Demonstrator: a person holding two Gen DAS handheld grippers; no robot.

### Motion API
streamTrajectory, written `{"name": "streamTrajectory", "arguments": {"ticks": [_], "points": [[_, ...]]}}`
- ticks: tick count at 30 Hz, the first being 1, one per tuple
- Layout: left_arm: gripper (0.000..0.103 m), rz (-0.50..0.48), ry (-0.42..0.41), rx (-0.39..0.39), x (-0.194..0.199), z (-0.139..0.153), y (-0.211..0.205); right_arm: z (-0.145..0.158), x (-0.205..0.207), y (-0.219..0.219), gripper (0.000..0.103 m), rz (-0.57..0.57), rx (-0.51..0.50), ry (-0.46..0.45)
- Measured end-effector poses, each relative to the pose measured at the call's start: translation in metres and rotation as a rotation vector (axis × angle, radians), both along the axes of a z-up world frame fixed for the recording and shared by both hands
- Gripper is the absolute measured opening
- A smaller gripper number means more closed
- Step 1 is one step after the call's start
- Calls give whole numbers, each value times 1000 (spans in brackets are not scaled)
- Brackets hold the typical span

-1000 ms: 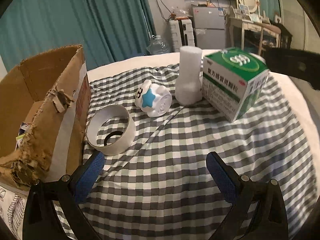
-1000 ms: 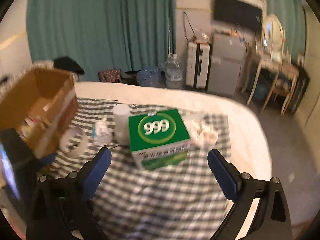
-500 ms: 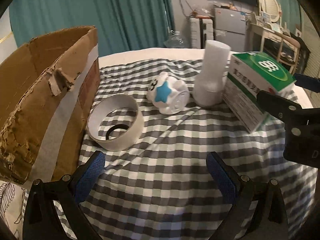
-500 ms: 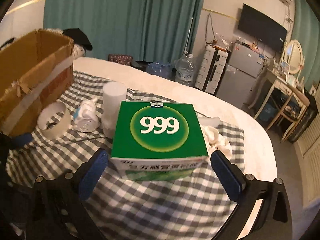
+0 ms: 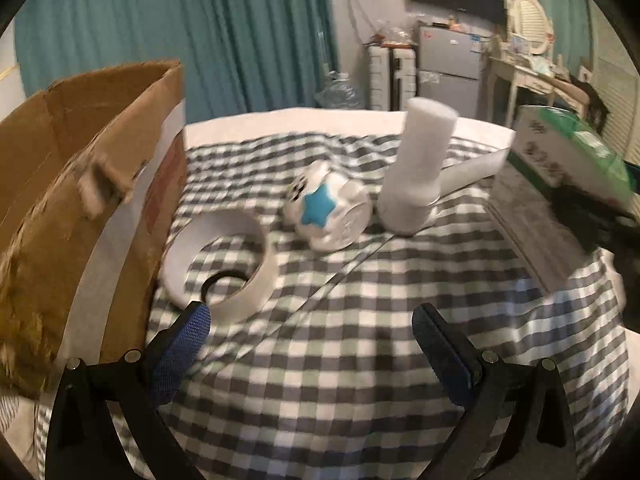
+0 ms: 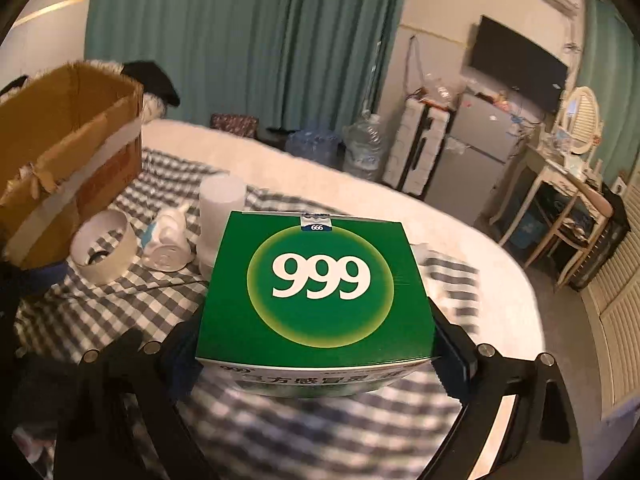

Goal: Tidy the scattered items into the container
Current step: 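Grasp the white cat toy with blue star with the left tool, then carry the green box and cat toy into the box and open both tools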

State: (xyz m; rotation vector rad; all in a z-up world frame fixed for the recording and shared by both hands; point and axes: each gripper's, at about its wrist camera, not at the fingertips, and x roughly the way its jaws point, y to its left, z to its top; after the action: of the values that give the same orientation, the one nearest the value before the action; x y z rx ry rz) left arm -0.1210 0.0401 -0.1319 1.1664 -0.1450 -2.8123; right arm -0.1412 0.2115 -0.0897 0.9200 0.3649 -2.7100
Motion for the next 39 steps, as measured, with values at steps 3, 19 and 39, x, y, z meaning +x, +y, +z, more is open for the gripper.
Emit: {"name": "streamTrajectory", "arguments": {"ticks": [3,19,39], "points": [[103,-7,46,-16,-11,9,0,14,12,20,94,-22,-72,15],[65,-65,35,4,-92,-9,-17,-2,-2,27,95,-2,-266,-13],[65,-138,85,51,-15,78,0,70,45,28,95,-62,-276,24]]}}
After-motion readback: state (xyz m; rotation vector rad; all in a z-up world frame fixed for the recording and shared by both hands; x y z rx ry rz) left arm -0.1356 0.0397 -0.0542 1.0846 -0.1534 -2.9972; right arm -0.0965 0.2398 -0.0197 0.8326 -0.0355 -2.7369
